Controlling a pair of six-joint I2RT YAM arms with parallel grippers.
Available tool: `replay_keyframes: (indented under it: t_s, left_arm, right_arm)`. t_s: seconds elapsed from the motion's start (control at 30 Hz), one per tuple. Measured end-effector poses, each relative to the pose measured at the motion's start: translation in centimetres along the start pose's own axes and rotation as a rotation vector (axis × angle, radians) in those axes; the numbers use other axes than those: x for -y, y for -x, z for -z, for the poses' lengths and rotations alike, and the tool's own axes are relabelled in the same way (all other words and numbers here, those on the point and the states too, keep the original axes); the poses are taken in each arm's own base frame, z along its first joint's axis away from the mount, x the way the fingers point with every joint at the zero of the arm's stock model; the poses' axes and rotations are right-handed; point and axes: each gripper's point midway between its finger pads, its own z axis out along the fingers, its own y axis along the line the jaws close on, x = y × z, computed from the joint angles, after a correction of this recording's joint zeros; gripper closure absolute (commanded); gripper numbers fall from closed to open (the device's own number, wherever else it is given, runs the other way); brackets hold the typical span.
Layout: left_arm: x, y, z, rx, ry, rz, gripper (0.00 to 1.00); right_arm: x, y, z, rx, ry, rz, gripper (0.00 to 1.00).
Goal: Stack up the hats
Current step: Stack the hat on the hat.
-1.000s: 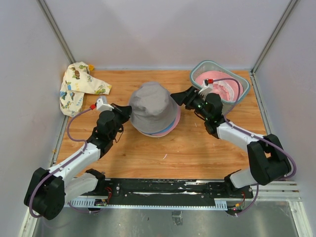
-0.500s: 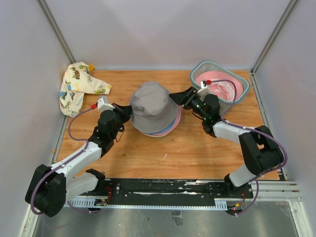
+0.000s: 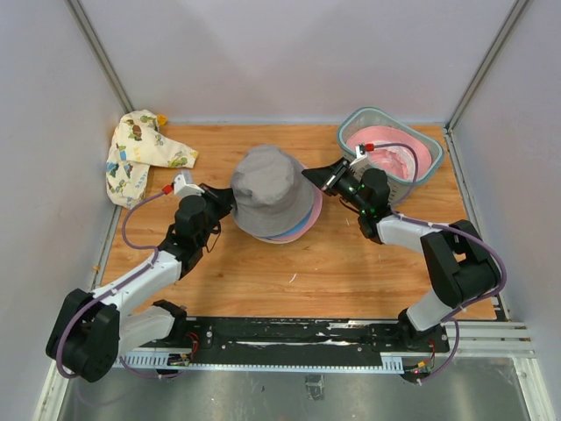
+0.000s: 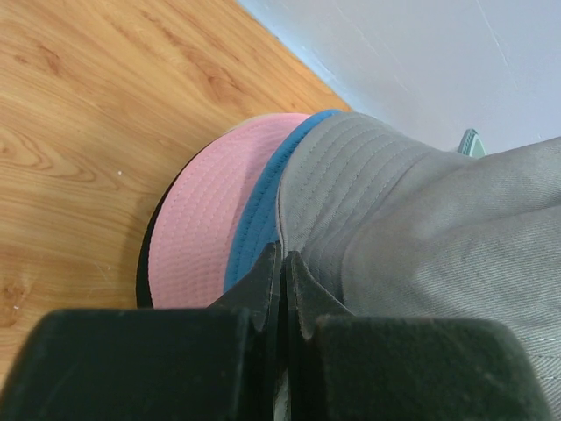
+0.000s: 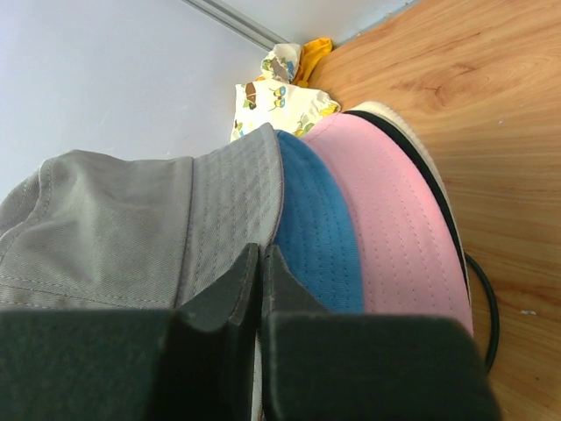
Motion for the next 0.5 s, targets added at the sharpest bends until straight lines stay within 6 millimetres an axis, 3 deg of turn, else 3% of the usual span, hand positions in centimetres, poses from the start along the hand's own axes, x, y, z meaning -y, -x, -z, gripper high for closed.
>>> replay_keyframes:
  t_s: [0.5]
  left_arm:
    - [-0.7,-1.0,-0.5,-0.007,-0.012,-0.001,0.99]
  right_arm:
    - [1.9,-0.8,0.2,0.004,-0.028,0.018,0.99]
